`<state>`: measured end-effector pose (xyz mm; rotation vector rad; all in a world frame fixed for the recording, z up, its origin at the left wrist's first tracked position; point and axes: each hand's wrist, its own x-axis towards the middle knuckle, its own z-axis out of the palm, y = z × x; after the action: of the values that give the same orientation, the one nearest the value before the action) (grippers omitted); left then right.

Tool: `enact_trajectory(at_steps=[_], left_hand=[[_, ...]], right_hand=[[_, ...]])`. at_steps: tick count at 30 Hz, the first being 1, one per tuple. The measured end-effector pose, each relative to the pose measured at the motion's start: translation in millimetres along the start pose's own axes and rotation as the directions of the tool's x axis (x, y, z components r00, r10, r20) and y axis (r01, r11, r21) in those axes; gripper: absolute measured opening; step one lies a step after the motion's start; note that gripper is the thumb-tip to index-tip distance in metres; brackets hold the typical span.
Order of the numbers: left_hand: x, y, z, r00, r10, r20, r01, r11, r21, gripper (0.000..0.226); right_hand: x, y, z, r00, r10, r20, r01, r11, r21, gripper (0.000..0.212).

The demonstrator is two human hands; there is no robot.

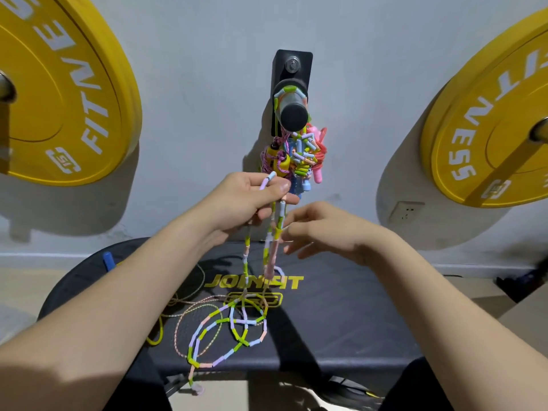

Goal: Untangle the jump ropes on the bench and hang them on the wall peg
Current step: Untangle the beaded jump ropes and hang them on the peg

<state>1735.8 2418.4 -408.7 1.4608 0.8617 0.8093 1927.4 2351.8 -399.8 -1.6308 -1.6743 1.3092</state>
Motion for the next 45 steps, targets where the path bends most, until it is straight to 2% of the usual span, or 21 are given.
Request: enact_trajectory(at_steps=[3, 7, 8, 10, 12, 14, 16, 17, 18, 20, 21, 23, 25, 27, 28, 30, 34, 37, 40, 42, 45], left_hand=[[1, 0, 3, 0.999, 0.016, 0.034, -0.015, 1.000, -0.024, 0.021], [5, -4, -2, 0.998, 0.056, -0.042, -0.048, 0.985, 0.164, 0.021], [6, -7, -4, 0.996, 0.052, -0.071, -0.034, 0.972, 0.231, 0.023], [8, -13, -9, 0.992, 0.004, -0.125, 0.037, 0.945, 0.324, 0.025], [10, -16, -14, 0.980, -0.052, -0.194, 0.119, 0.930, 0.347, 0.024], [11, -16, -16, 0.970, -0.089, -0.226, 0.155, 0.943, 0.293, 0.021], [10, -17, -20, 0.978, -0.086, -0.188, 0.150, 0.920, 0.361, 0.023], [9, -19, -23, 0.986, -0.092, -0.141, 0.150, 0.860, 0.488, 0.030], [6, -22, -25, 0.988, -0.125, -0.091, 0.154, 0.750, 0.643, 0.033], [-3, -33, -29, 0.968, -0.242, -0.062, 0.163, 0.424, 0.891, 0.035], [-10, -40, -30, 0.945, -0.321, -0.065, 0.160, 0.279, 0.947, 0.036], [-30, -57, -25, 0.860, -0.505, -0.076, 0.129, 0.070, 0.989, 0.031], [-52, -79, -16, 0.716, -0.686, -0.131, 0.139, -0.044, 0.989, 0.022], [-73, -106, -8, 0.568, -0.799, -0.198, 0.222, -0.083, 0.972, 0.027], [-82, -120, -6, 0.535, -0.814, -0.225, 0.251, -0.102, 0.963, 0.031], [-100, -143, -7, 0.549, -0.786, -0.283, 0.292, -0.136, 0.947, 0.035], [-130, -182, -21, 0.716, -0.600, -0.356, 0.401, -0.064, 0.914, 0.044], [-142, -197, -23, 0.774, -0.508, -0.379, 0.455, 0.029, 0.890, 0.045], [-141, -199, -21, 0.807, -0.459, -0.370, 0.462, 0.102, 0.881, 0.032], [-134, -193, -23, 0.819, -0.467, -0.335, 0.477, 0.230, 0.848, 0.029], [-116, -164, -21, 0.851, -0.460, -0.253, 0.501, 0.569, 0.652, 0.032]], right_hand=[[7, 0, 13, 0.994, -0.061, -0.088, 0.062, 0.998, 0.016, 0.024], [12, -1, 15, 0.984, 0.017, -0.180, 0.023, 0.976, 0.215, 0.038], [13, 0, 15, 0.974, 0.033, -0.224, 0.012, 0.980, 0.196, 0.041], [14, 3, 12, 0.929, 0.017, -0.370, -0.016, 1.000, 0.008, 0.045], [14, 4, 8, 0.840, -0.010, -0.542, -0.049, 0.994, -0.094, 0.045], [12, 1, 2, 0.772, 0.071, -0.632, -0.004, 0.994, 0.107, 0.040], [7, -5, -1, 0.791, 0.137, -0.596, 0.106, 0.929, 0.355, 0.031], [5, -6, -2, 0.815, 0.136, -0.563, 0.133, 0.902, 0.411, 0.026], [4, -6, 0, 0.836, 0.131, -0.533, 0.136, 0.891, 0.432, 0.022], [6, -4, 6, 0.862, 0.157, -0.482, 0.079, 0.897, 0.435, 0.021], [7, -1, 12, 0.871, 0.187, -0.455, 0.026, 0.906, 0.423, 0.022], [9, 5, 25, 0.889, 0.234, -0.393, -0.075, 0.922, 0.379, 0.018], [9, 12, 41, 0.914, 0.238, -0.328, -0.127, 0.937, 0.326, 0.015], [11, 20, 56, 0.936, 0.204, -0.287, -0.125, 0.954, 0.272, 0.018], [11, 23, 63, 0.943, 0.188, -0.276, -0.120, 0.962, 0.246, 0.018], [11, 28, 75, 0.953, 0.178, -0.245, -0.129, 0.971, 0.200, 0.016], [8, 40, 88, 0.958, 0.239, -0.161, -0.213, 0.964, 0.162, 0.022], [9, 47, 90, 0.954, 0.243, -0.178, -0.234, 0.970, 0.068, 0.023], [8, 51, 83, 0.952, 0.219, -0.214, -0.229, 0.973, -0.022, 0.022], [5, 50, 78, 0.960, 0.179, -0.216, -0.212, 0.967, -0.140, 0.019], [2, 47, 73, 0.962, 0.127, -0.242, -0.190, 0.947, -0.258, 0.023]])
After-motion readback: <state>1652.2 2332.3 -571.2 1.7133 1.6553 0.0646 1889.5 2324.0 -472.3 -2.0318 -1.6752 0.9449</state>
